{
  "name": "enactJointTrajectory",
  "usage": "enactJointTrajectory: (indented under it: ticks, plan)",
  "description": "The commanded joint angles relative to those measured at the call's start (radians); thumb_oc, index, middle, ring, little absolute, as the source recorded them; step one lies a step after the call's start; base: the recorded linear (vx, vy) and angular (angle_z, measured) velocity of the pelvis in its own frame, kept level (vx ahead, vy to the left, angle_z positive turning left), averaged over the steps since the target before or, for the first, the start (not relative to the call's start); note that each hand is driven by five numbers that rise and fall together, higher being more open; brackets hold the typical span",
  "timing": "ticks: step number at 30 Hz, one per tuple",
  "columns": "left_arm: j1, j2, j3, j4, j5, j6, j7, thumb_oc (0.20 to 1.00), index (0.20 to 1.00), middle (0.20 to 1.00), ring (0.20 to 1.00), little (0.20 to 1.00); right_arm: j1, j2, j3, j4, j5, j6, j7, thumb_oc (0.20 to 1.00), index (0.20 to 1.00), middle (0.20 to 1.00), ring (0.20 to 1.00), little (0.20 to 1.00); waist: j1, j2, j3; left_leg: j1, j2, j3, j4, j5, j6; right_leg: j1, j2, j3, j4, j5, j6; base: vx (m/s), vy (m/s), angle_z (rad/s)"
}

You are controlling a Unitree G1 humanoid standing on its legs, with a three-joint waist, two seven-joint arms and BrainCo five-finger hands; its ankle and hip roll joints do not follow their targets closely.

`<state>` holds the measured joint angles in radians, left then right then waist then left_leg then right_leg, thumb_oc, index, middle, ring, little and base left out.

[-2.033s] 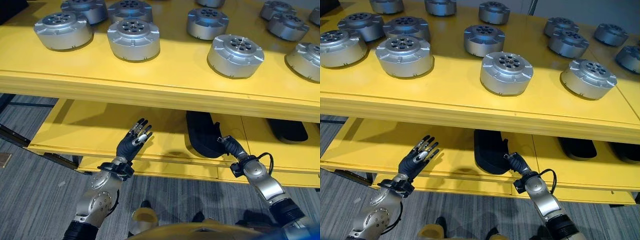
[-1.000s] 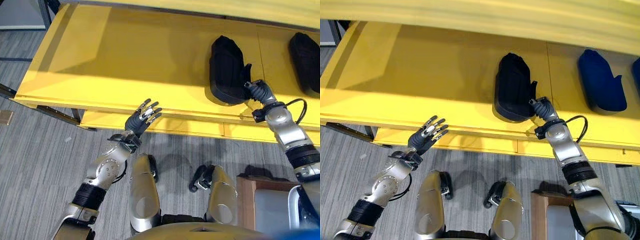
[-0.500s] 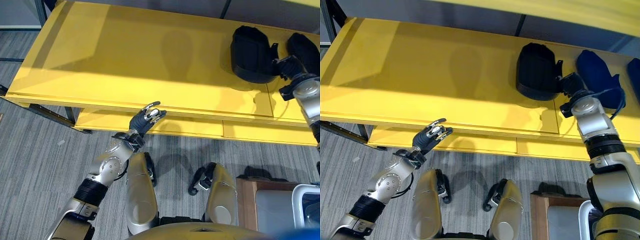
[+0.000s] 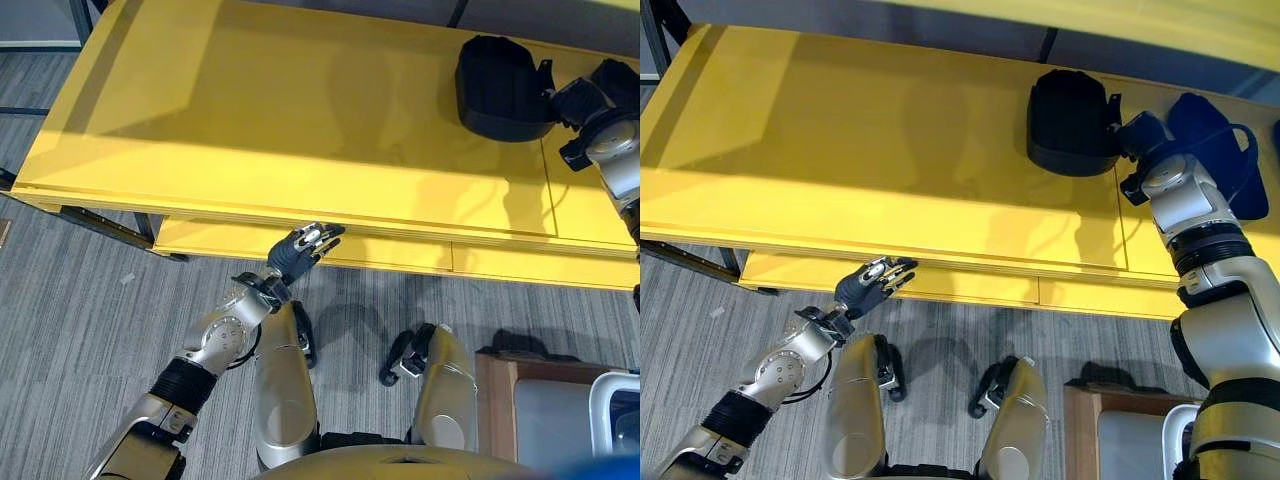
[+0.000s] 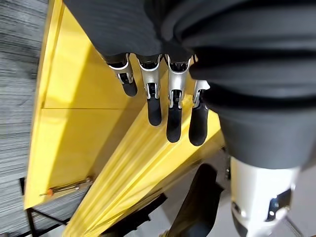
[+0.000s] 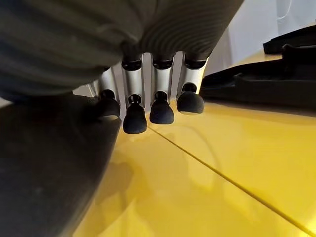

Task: Move parts from the plastic box to the shelf.

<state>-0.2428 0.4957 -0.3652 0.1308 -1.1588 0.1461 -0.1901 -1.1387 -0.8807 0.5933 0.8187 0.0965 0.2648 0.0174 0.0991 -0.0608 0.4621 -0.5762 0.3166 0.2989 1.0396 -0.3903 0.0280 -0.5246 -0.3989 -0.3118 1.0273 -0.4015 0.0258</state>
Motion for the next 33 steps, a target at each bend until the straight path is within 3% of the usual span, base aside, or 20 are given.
enactJointTrajectory:
  ticks: [1,18,33]
  plan:
    - [-0.053,-0.004,-0.009,-0.027,-0.041,-0.049,-0.012,1.000,1.000,1.000,1.000,1.000,-0.129,-0.011,0.008,0.025,0.006,-0.032,-0.023,0.200,0.200,0.200,0.200,0.200,0.009,0.029,-0.027,0.072,0.034,-0.072,-0.105,-0.025,-0.071,-0.002,-0.019,0.028,-0.058,0.068,0.056,-0.03,0.048,-0.03]
    - [-0.071,0.000,0.010,-0.001,-0.086,-0.072,-0.027,1.000,1.000,1.000,1.000,1.000,-0.049,0.017,0.011,0.039,0.030,-0.048,-0.010,0.200,0.200,0.200,0.200,0.200,0.001,0.046,-0.017,0.087,0.028,-0.055,-0.149,-0.006,-0.071,0.003,-0.019,0.040,-0.073,0.068,0.052,0.00,0.021,-0.01]
    - [-0.076,0.003,0.026,-0.003,-0.099,-0.076,-0.014,1.000,1.000,1.000,1.000,1.000,0.059,-0.003,-0.020,-0.012,-0.063,-0.078,-0.035,0.200,0.200,0.200,0.200,0.200,-0.013,0.038,-0.013,0.086,0.038,-0.053,-0.146,-0.013,-0.071,0.007,-0.012,0.047,-0.078,0.063,0.055,0.00,0.005,0.00]
